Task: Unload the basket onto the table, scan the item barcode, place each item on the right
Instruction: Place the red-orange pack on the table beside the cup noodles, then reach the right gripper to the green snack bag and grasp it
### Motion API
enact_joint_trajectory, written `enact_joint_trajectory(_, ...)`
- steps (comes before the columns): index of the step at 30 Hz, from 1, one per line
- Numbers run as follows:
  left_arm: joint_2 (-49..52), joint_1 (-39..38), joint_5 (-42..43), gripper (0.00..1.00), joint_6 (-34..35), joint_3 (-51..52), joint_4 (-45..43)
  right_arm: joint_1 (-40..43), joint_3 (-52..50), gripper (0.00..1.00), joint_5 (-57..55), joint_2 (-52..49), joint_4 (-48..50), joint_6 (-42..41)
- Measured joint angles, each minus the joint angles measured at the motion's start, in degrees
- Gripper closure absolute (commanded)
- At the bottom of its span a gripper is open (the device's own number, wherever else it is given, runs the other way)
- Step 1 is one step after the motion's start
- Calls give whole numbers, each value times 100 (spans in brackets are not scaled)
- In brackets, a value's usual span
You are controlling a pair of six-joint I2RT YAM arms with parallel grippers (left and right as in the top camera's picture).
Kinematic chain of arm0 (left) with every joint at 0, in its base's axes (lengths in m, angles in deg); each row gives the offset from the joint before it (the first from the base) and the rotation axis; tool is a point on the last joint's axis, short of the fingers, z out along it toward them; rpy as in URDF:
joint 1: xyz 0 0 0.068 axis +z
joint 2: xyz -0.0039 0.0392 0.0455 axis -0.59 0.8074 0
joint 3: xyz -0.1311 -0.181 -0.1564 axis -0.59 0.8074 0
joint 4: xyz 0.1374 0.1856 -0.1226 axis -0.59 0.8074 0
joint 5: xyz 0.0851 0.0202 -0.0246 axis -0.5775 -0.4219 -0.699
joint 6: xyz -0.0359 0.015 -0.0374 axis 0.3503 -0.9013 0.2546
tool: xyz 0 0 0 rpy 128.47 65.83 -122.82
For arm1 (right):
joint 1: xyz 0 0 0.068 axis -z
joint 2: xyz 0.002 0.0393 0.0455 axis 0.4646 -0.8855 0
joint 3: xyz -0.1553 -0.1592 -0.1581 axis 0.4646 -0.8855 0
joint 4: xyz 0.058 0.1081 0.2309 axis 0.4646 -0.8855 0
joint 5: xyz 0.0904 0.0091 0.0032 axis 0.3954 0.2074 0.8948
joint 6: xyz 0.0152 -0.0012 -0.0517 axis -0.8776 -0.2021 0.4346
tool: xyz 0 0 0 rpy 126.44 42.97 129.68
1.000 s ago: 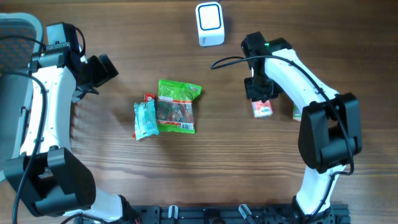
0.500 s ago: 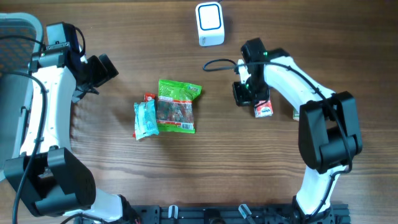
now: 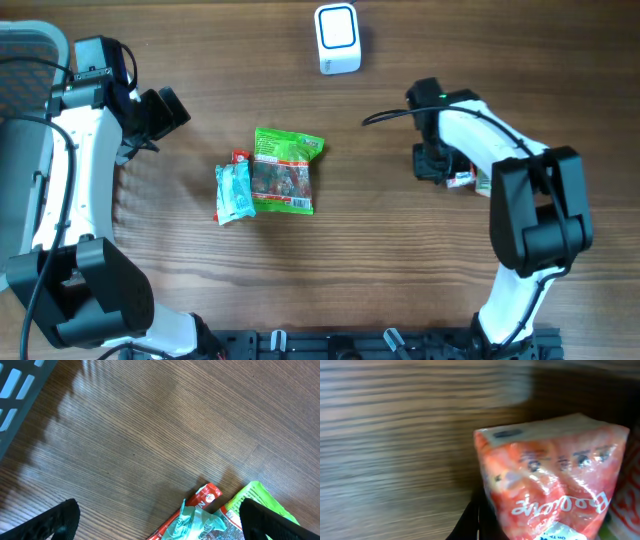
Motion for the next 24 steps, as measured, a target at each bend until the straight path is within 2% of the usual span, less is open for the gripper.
enact_joint_trajectory(6,0,0,0,0,0,0,0,173,85,95,-39,0,-168,184)
enact_joint_trajectory(7,0,0,0,0,0,0,2,173,177,92,17,0,-234,223)
enact_joint_trajectory(8,0,0,0,0,0,0,0,173,306,82,199,15,-260,304)
enact_joint_trajectory(12,0,0,0,0,0,0,0,-48,638,45,2610,468,232,603)
enact_joint_trajectory(14,0,0,0,0,0,0,0,-374,682,32,3532,533,560,595)
enact_joint_trajectory(16,0,0,0,0,0,0,0,-931,678,20,3899,533,1049,621)
enact_joint_trajectory(19,0,0,0,0,0,0,-2,-1742,678,1,3615,531,1591,885)
enact_joint_trajectory(21,0,0,0,0,0,0,0,-2256,678,2,3471,531,1740,1307)
enact_joint_trajectory(22,0,0,0,0,0,0,2,-2426,678,45,3449,531,1851,1449)
enact_joint_trajectory(23,0,0,0,0,0,0,0,-2588,680,78,3451,531,1956,1661)
enact_joint_trajectory(24,0,0,0,0,0,0,0,-2667,688,66,3449,531,1976,1932)
